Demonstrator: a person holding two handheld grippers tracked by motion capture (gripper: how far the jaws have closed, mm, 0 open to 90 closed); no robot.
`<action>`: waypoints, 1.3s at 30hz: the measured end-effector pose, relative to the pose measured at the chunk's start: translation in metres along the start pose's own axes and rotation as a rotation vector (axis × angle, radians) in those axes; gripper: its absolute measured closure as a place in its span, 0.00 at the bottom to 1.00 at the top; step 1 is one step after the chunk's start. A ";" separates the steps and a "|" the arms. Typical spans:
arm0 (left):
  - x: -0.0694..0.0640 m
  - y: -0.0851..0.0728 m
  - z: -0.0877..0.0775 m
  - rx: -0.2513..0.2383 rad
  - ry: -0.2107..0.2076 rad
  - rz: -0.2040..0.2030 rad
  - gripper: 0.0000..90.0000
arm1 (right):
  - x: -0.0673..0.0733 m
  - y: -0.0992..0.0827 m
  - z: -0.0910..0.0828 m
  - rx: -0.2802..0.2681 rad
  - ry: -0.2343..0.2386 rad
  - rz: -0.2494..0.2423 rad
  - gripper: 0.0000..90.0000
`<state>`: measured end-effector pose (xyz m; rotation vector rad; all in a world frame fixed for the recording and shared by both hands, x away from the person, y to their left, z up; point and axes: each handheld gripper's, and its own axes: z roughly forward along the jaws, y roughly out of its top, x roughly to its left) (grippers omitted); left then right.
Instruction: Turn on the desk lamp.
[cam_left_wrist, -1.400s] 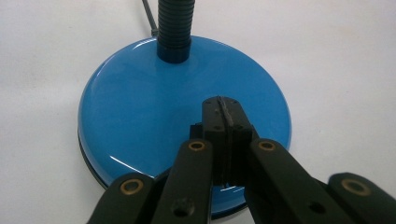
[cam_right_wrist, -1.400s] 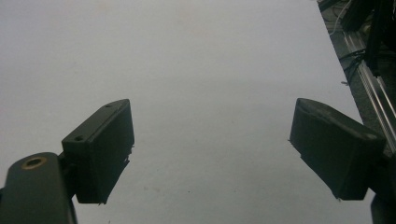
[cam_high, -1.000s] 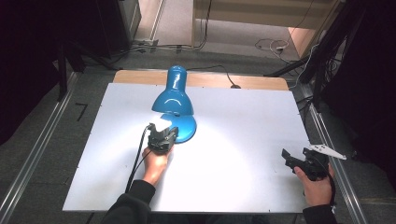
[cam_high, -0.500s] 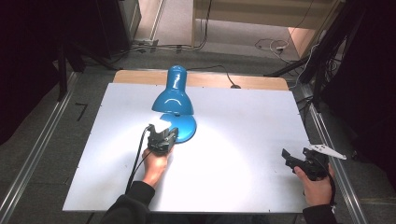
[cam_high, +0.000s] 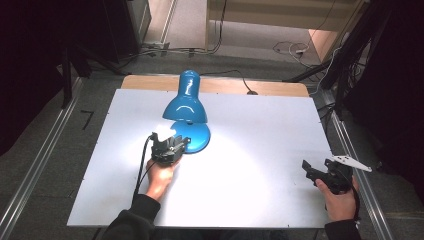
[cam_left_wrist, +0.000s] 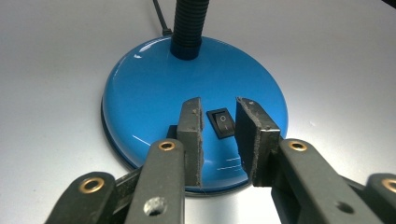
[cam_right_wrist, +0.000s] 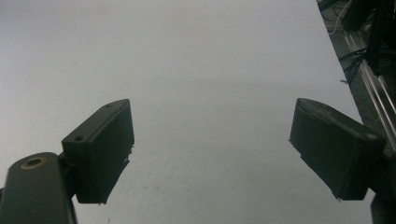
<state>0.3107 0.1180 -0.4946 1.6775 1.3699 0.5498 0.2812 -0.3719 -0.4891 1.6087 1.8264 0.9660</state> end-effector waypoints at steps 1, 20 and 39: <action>0.001 0.000 -0.001 0.000 -0.002 -0.002 0.78 | 0.000 0.000 0.000 0.001 0.000 0.000 0.14; 0.011 0.000 -0.019 0.001 0.000 -0.006 0.55 | 0.001 -0.001 -0.001 0.004 0.002 0.001 0.14; 0.014 -0.002 -0.034 -0.010 -0.004 -0.001 0.48 | -0.001 -0.001 -0.002 0.000 -0.001 -0.001 0.14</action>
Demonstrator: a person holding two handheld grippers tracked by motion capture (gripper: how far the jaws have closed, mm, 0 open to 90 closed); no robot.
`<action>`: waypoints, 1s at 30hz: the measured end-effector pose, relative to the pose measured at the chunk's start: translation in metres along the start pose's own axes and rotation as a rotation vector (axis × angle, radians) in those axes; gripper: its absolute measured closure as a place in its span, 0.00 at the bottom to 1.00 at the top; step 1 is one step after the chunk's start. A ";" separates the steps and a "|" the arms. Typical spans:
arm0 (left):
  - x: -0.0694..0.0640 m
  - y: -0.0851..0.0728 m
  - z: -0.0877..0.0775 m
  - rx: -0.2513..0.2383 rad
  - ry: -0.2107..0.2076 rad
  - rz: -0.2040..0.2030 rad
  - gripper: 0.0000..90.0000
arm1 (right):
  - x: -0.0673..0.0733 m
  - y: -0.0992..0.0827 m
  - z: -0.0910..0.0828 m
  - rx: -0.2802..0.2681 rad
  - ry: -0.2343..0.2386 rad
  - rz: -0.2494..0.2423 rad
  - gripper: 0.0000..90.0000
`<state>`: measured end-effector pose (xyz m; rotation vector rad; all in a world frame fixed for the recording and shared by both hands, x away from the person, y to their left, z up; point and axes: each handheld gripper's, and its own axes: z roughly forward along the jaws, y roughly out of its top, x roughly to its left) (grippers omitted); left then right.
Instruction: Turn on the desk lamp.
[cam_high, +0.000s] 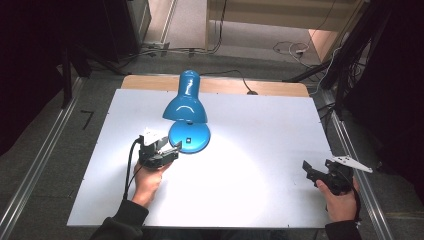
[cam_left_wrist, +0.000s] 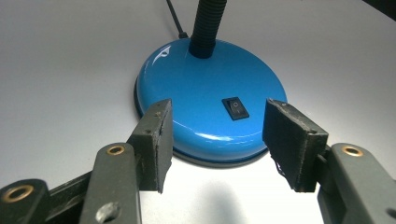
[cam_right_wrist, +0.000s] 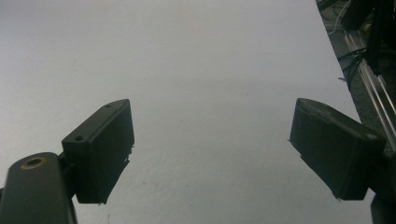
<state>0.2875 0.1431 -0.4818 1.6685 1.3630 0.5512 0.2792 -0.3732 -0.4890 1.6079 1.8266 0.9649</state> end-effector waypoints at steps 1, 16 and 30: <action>0.000 0.000 0.000 0.000 0.000 0.000 0.48 | 0.000 0.000 0.000 0.000 0.000 0.000 0.14; 0.004 -0.003 -0.010 -0.006 0.001 -0.005 0.48 | 0.000 0.000 -0.001 0.001 0.001 0.004 0.14; 0.006 -0.006 -0.018 -0.003 -0.004 -0.004 0.46 | 0.000 0.000 0.000 0.003 0.002 0.005 0.14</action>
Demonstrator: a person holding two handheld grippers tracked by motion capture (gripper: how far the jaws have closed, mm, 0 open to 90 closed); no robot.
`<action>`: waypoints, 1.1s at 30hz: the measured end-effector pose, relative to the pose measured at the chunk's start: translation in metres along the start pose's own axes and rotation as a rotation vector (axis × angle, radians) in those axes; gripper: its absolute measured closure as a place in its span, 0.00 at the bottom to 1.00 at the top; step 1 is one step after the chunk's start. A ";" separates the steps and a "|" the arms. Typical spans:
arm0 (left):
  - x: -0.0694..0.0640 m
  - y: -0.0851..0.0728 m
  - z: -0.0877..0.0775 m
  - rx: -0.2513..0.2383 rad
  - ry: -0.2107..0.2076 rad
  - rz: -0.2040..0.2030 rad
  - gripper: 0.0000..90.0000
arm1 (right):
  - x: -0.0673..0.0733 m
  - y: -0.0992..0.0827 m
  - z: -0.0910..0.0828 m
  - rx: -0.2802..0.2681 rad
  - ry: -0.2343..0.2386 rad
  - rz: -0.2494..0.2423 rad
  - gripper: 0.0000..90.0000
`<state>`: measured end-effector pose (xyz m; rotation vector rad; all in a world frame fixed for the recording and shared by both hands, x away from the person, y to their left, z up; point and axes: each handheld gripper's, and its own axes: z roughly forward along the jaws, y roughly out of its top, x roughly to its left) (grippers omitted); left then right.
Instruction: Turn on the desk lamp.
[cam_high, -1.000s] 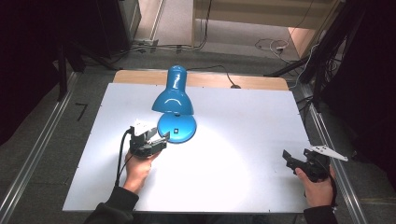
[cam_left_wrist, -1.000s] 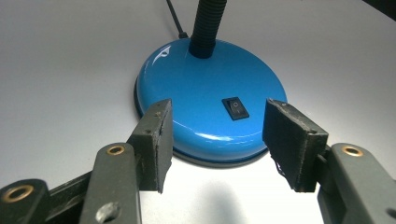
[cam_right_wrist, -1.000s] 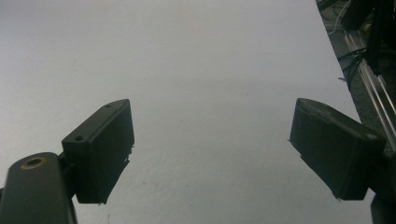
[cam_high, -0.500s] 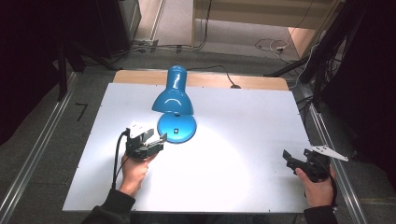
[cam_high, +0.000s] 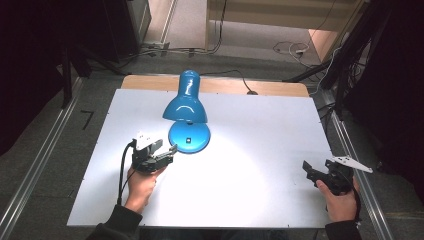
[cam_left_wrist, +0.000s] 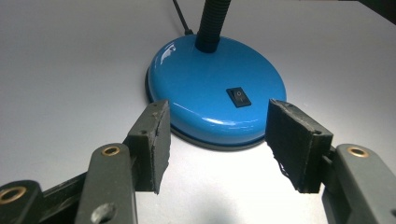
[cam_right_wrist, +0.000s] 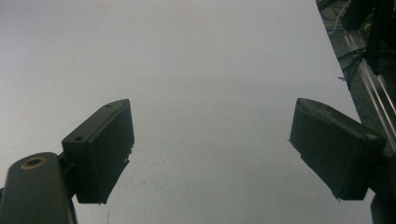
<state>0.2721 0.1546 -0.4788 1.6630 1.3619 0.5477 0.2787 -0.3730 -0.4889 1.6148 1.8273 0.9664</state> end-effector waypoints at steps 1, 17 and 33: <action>0.000 0.000 -0.001 0.001 0.001 0.002 0.46 | 0.000 0.000 0.000 0.000 -0.001 -0.001 0.14; 0.004 -0.003 -0.007 0.000 0.001 -0.006 0.44 | 0.000 0.000 0.000 0.001 -0.002 -0.001 0.14; 0.010 -0.007 -0.017 -0.004 0.008 -0.011 0.42 | 0.000 0.000 0.000 0.000 -0.003 -0.003 0.14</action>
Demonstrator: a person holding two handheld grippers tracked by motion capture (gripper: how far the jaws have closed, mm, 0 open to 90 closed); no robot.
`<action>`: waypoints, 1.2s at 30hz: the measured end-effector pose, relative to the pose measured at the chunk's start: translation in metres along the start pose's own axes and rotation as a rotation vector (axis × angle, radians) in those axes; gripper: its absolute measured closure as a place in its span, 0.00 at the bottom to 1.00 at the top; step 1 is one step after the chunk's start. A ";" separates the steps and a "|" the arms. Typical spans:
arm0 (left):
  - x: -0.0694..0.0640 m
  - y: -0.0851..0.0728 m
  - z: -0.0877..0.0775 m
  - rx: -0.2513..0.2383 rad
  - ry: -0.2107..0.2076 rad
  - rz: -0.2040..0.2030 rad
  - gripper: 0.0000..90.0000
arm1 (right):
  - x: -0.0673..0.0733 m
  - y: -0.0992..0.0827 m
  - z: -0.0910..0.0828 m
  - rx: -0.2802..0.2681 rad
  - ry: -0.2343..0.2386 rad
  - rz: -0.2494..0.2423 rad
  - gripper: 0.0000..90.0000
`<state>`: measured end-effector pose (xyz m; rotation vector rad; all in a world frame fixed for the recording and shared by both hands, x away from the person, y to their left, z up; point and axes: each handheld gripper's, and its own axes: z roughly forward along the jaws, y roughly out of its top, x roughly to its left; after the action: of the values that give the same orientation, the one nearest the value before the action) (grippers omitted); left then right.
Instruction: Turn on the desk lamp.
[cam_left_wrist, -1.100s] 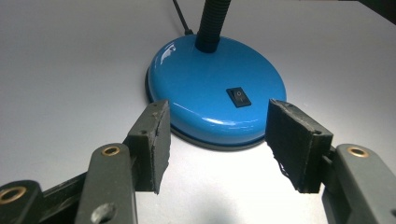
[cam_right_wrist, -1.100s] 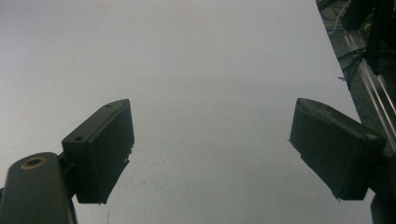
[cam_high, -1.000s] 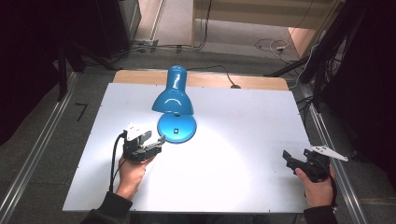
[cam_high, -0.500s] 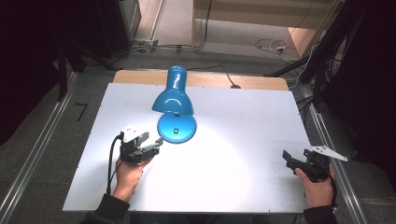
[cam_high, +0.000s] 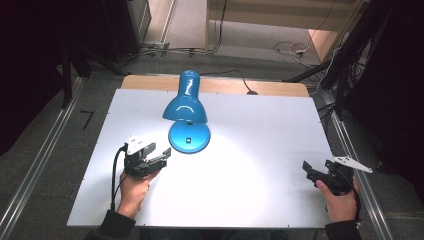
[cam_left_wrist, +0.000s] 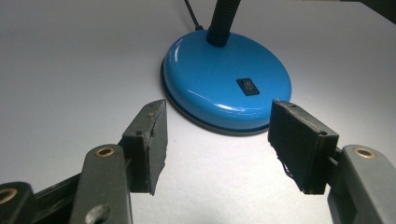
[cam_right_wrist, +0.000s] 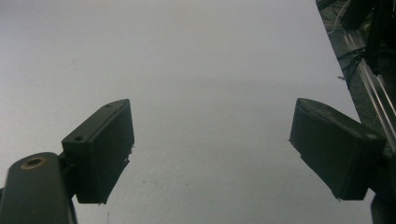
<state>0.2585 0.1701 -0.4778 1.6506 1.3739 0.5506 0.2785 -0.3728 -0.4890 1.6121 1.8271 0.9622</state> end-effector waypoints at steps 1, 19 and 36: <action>0.001 0.000 -0.001 -0.002 0.004 -0.001 0.42 | 0.000 0.000 0.000 0.000 -0.002 0.001 0.14; 0.008 -0.005 -0.011 -0.005 0.016 -0.010 0.39 | -0.001 0.000 0.000 0.000 -0.001 0.003 0.14; 0.023 -0.018 -0.033 -0.003 0.038 -0.035 0.39 | -0.002 -0.001 -0.002 -0.001 -0.003 0.008 0.14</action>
<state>0.2296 0.2030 -0.4810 1.6182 1.4257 0.5662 0.2764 -0.3747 -0.4886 1.6201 1.8194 0.9635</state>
